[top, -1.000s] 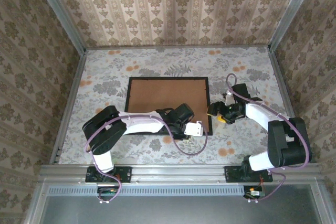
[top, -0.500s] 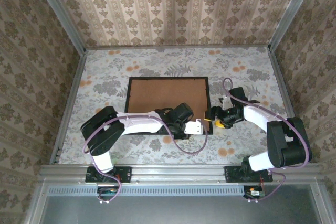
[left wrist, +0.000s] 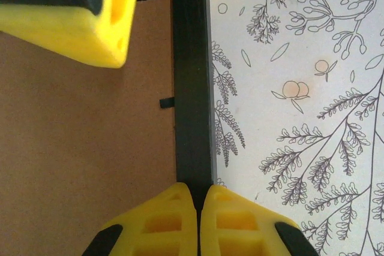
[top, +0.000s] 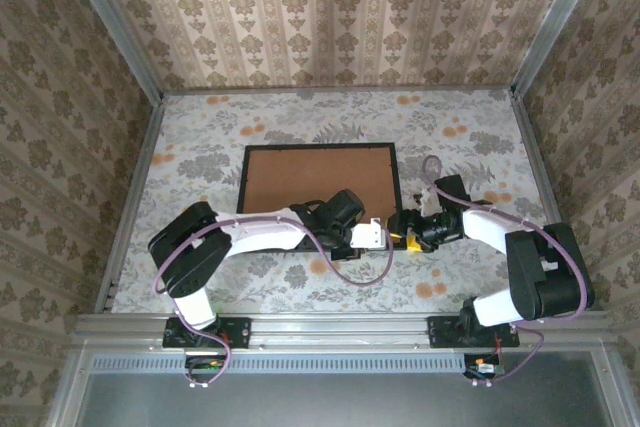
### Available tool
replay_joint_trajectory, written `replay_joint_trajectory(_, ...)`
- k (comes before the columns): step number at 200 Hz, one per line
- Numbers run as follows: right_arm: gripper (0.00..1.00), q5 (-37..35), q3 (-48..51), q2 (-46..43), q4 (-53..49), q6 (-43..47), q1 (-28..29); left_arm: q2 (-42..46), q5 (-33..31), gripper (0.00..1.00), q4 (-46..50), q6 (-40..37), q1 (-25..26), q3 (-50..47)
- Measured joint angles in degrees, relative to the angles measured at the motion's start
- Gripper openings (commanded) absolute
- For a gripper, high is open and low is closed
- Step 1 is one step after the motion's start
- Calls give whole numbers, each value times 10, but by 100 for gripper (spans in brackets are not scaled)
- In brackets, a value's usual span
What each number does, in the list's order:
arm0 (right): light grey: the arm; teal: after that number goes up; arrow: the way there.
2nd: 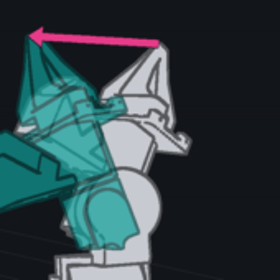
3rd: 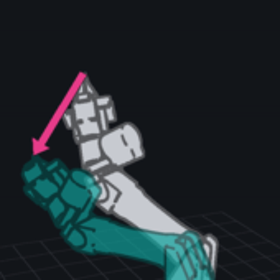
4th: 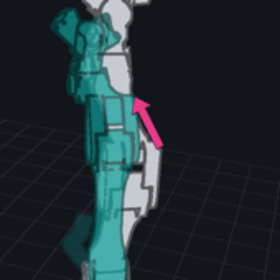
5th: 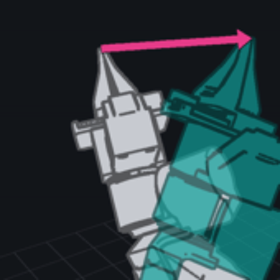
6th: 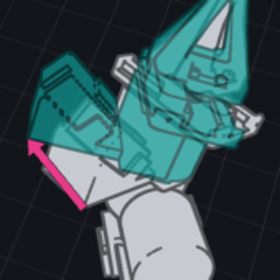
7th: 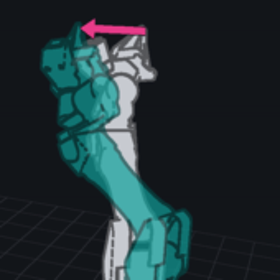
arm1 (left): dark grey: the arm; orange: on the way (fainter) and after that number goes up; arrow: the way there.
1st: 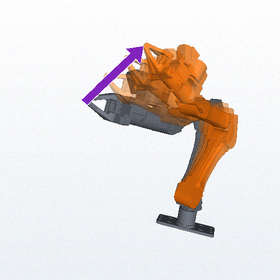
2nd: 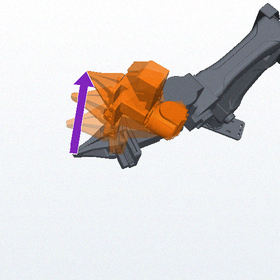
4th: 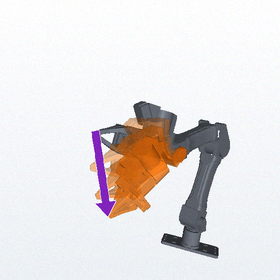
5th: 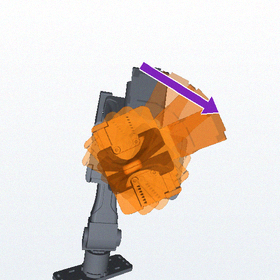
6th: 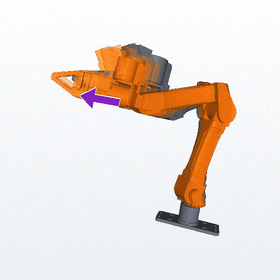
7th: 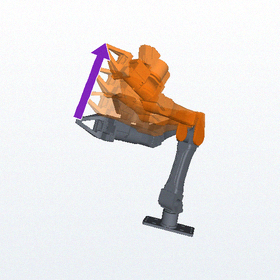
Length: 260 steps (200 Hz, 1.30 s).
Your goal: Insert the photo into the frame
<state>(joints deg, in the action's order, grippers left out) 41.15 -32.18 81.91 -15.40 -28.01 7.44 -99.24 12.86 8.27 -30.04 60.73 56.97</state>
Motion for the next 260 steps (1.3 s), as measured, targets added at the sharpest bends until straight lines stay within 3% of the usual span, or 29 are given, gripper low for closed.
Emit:
replay_joint_trajectory(50,66,20,13,-2,46,-33,0,7,9,6,-16,9,-6,0)
replay_joint_trajectory(112,44,8,35,-35,67,-50,-7,16,11,8,-34,16,-10,-12)
replay_joint_trajectory(149,39,2,43,-53,72,-53,-11,16,14,13,-49,18,-12,-20)
replay_joint_trajectory(172,33,0,45,-60,75,-52,-13,16,14,24,-57,19,-12,-23)
replay_joint_trajectory(221,29,14,45,-71,86,-55,-13,26,2,58,-84,30,-10,-39)
replay_joint_trajectory(260,29,33,45,-79,84,-70,-10,50,-69,76,-106,16,6,-65)
